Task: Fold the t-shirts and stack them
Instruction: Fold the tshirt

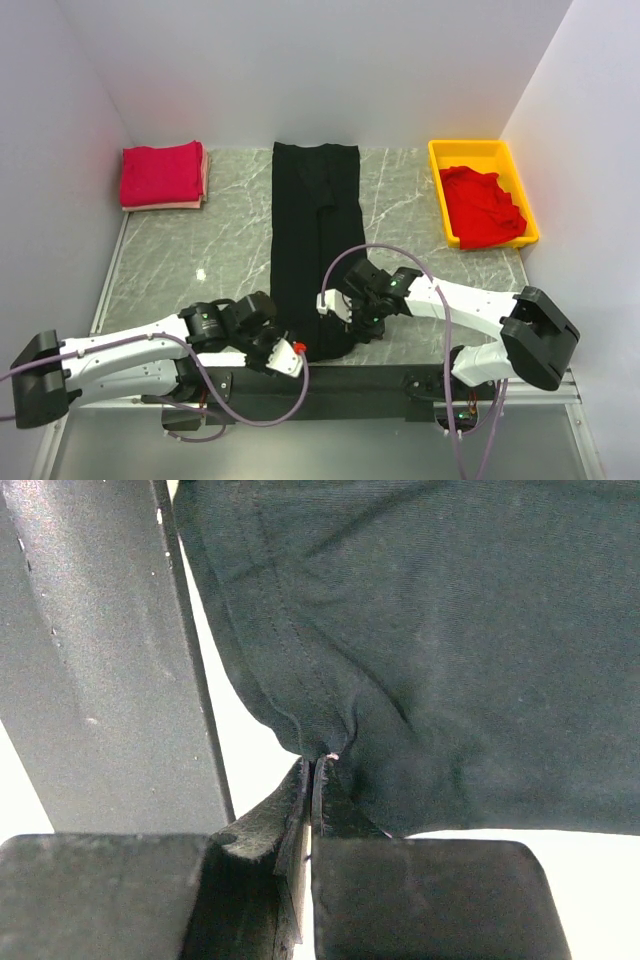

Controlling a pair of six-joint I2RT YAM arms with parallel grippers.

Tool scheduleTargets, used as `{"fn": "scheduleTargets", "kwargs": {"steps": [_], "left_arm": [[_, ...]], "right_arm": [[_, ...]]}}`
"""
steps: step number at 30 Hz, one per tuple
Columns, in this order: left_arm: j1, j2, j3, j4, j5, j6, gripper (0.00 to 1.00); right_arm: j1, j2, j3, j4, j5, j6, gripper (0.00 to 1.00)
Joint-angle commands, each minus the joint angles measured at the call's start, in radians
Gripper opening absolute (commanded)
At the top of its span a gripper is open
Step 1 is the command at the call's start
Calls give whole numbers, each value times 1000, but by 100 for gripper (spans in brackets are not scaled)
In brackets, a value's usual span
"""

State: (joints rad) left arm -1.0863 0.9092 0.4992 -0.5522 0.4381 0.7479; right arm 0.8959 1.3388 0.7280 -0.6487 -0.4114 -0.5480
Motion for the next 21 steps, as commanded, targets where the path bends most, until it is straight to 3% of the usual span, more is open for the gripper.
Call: {"fn": "scheduleTargets", "kwargs": {"steps": [1, 12, 21], "left_arm": [[-46, 51, 2, 127, -137, -107, 58], [-75, 177, -24, 232, -190, -82, 54], [-103, 154, -33, 230, -168, -74, 56]], "right_arm": [[-31, 22, 57, -25, -44, -18, 0], [-86, 98, 117, -72, -93, -36, 0], [-117, 137, 145, -94, -104, -56, 0]]}}
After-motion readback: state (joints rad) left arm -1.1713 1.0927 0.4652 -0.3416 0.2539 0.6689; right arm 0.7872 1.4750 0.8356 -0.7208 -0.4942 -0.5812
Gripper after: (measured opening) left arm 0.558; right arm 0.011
